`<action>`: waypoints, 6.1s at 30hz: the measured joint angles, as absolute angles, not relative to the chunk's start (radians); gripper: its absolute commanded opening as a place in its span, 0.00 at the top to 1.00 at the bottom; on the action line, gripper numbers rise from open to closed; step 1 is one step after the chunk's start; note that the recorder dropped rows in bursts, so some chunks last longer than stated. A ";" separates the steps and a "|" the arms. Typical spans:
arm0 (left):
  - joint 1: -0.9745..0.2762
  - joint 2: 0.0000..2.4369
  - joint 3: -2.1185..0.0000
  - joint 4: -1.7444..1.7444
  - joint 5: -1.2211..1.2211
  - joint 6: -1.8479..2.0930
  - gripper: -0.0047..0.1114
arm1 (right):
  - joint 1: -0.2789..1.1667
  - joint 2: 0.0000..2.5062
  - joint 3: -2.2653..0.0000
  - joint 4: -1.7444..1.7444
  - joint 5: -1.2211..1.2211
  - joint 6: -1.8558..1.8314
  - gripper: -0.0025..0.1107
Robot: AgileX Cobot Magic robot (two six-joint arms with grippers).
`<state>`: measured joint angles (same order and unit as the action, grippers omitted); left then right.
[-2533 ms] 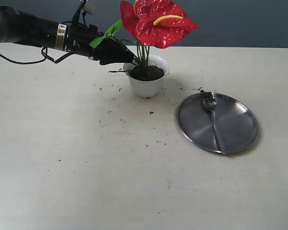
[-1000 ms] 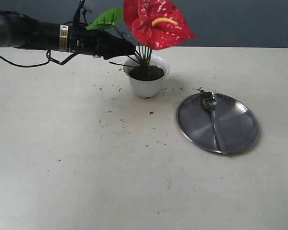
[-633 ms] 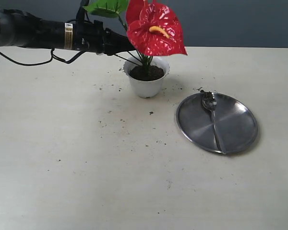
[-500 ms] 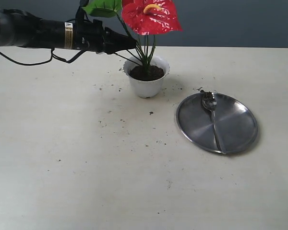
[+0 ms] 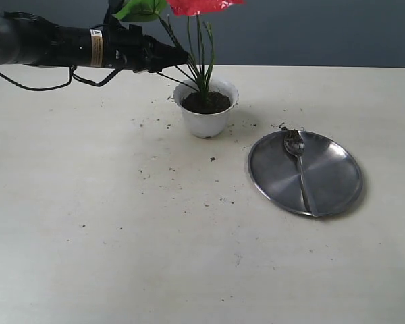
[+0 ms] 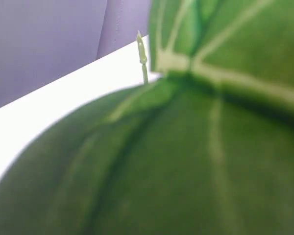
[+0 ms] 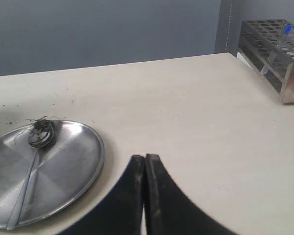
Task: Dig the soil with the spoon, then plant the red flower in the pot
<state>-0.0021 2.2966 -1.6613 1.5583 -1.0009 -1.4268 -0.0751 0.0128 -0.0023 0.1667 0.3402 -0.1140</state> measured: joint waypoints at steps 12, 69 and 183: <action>-0.024 2.320 -1.663 1.494 -1.007 -1.415 0.96 | -0.075 0.013 -0.002 0.167 0.340 -0.114 0.98; -0.030 2.328 -1.670 1.596 -0.985 -1.486 0.74 | -0.075 0.013 -0.002 0.167 0.340 -0.116 0.98; 0.278 1.923 -1.657 1.755 -0.867 -1.859 0.96 | -0.075 0.013 -0.002 0.167 0.340 -0.114 0.98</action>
